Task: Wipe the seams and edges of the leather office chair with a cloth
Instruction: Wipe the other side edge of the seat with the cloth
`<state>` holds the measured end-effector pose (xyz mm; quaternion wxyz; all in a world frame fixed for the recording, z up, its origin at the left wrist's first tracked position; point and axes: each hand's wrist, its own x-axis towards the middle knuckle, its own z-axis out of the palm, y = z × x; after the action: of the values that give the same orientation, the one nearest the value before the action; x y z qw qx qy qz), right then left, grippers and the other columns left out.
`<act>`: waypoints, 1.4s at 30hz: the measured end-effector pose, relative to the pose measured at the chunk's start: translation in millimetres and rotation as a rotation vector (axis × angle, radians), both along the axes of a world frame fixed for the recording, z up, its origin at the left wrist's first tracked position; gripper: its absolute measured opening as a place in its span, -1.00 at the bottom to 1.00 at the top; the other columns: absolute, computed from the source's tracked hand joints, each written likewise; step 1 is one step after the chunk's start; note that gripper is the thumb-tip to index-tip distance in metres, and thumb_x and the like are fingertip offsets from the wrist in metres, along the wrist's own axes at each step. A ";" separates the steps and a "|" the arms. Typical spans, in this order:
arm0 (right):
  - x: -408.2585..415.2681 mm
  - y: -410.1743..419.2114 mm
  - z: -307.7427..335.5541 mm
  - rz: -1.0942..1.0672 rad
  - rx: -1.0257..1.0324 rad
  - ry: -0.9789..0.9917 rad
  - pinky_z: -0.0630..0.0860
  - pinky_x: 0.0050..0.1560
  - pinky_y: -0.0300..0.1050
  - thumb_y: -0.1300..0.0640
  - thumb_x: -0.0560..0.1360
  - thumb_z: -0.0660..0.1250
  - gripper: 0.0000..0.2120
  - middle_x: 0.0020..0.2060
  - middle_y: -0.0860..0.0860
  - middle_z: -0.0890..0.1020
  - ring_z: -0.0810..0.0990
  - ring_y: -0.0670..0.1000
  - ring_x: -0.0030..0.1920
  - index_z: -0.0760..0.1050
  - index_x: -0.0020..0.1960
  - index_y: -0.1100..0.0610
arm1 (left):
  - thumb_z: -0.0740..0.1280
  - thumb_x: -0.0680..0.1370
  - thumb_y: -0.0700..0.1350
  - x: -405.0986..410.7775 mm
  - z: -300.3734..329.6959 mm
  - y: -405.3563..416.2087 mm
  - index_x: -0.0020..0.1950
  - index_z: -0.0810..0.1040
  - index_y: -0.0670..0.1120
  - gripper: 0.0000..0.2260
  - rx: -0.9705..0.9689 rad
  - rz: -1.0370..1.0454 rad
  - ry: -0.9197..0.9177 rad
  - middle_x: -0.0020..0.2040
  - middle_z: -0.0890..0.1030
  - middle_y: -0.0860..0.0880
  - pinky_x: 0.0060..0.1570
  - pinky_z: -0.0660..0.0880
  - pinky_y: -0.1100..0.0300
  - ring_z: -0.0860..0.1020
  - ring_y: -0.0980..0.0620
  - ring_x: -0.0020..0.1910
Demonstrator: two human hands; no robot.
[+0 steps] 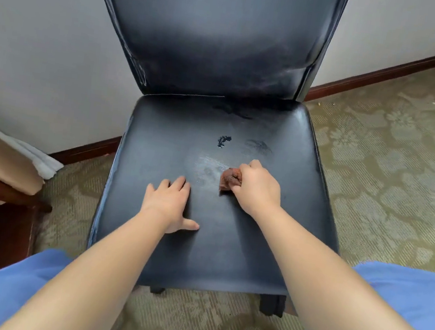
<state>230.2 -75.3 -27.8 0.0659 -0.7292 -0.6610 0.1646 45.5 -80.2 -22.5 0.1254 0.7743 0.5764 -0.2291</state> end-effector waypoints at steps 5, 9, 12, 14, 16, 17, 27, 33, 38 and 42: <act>-21.6 -14.9 -2.5 0.108 0.011 -0.028 0.29 -0.20 -0.10 0.09 0.51 0.27 -0.80 0.05 0.08 0.45 0.49 0.15 0.05 0.46 0.08 0.16 | 0.29 0.37 0.44 -14.7 0.1 -14.9 0.58 -0.21 0.01 0.03 -0.084 -0.009 0.093 0.59 -0.19 0.03 0.46 -0.05 -0.26 -0.13 -0.14 0.56; -33.6 -21.2 -0.1 0.157 -0.014 -0.050 0.27 -0.20 -0.10 0.09 0.51 0.27 -0.81 0.08 0.07 0.45 0.49 0.15 0.05 0.45 0.07 0.16 | 0.22 0.41 0.45 -21.4 5.8 -18.0 0.59 -0.13 0.01 -0.04 -0.045 -0.004 0.131 0.60 -0.12 0.02 0.45 -0.12 -0.31 -0.15 -0.14 0.56; -42.2 -25.4 2.6 0.171 -0.032 -0.046 0.27 -0.19 -0.11 0.10 0.50 0.26 -0.80 0.08 0.07 0.44 0.48 0.15 0.07 0.45 0.09 0.15 | 0.21 0.43 0.43 -30.8 9.4 -20.0 0.59 -0.07 0.01 -0.09 -0.044 0.003 0.133 0.60 -0.07 0.01 0.44 -0.16 -0.32 -0.18 -0.14 0.56; -49.6 -28.3 3.5 0.185 -0.035 -0.044 0.27 -0.19 -0.11 0.10 0.51 0.25 -0.80 0.07 0.06 0.45 0.49 0.14 0.07 0.45 0.09 0.14 | 0.22 0.44 0.41 -36.6 9.8 -22.7 0.59 -0.04 0.02 -0.12 -0.033 0.006 0.130 0.60 -0.05 0.01 0.43 -0.19 -0.34 -0.19 -0.14 0.56; -57.5 -31.5 3.0 0.222 -0.048 -0.052 0.28 -0.19 -0.11 0.09 0.50 0.25 -0.80 0.08 0.06 0.44 0.49 0.14 0.07 0.45 0.10 0.12 | 0.22 0.45 0.40 -40.9 8.3 -27.1 0.59 -0.03 0.04 -0.14 -0.024 0.000 0.121 0.60 -0.02 0.01 0.41 -0.22 -0.35 -0.20 -0.14 0.56; -60.9 -33.2 2.7 0.243 -0.056 -0.057 0.28 -0.18 -0.11 0.09 0.50 0.25 -0.80 0.09 0.06 0.44 0.49 0.14 0.08 0.44 0.10 0.12 | 0.21 0.45 0.40 -42.3 7.7 -29.6 0.59 -0.02 0.04 -0.16 -0.021 -0.005 0.111 0.60 -0.02 0.02 0.40 -0.24 -0.35 -0.21 -0.14 0.56; -70.6 -56.4 2.9 0.209 -0.157 0.016 0.35 -0.04 -0.06 0.04 0.49 0.26 -0.76 0.09 0.07 0.42 0.40 0.13 0.15 0.40 0.12 0.11 | 0.14 0.60 0.17 -63.5 10.6 -70.7 0.54 0.18 0.06 -0.47 0.113 -0.009 -0.058 0.57 0.11 0.09 0.41 -0.28 -0.32 -0.18 -0.08 0.57; -83.5 -72.6 -7.3 0.211 -0.080 -0.007 0.36 0.05 -0.05 -0.01 0.51 0.28 -0.68 0.14 0.05 0.42 0.37 0.12 0.16 0.37 0.19 0.10 | 0.12 0.61 0.17 -89.9 -2.8 -94.6 0.54 0.17 0.05 -0.49 0.241 0.273 -0.187 0.59 0.03 0.01 0.45 -0.16 -0.24 -0.12 -0.07 0.57; -92.9 -83.3 -9.2 0.194 -0.034 -0.030 0.35 0.06 -0.05 0.02 0.52 0.27 -0.68 0.15 0.06 0.43 0.38 0.12 0.14 0.37 0.22 0.11 | 0.10 0.60 -0.11 -104.1 -7.4 -113.5 0.53 0.20 -0.03 -0.53 0.172 0.731 -0.327 0.43 0.39 -0.06 0.44 0.06 -0.22 0.30 -0.11 0.41; -102.6 -84.2 -7.3 0.274 -0.057 -0.014 0.35 0.10 -0.04 0.06 0.52 0.25 -0.68 0.17 0.05 0.43 0.39 0.12 0.17 0.38 0.26 0.08 | 0.11 0.54 -0.26 -112.9 -11.4 -118.4 0.55 0.16 -0.06 -0.44 0.130 0.810 -0.393 0.34 0.50 -0.09 0.40 0.20 -0.08 0.41 -0.14 0.32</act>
<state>127.7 -159.5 -35.1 0.0174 -0.6347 -0.7499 0.1860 -67.4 -198.6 -33.9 0.2630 0.5217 0.8111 0.0266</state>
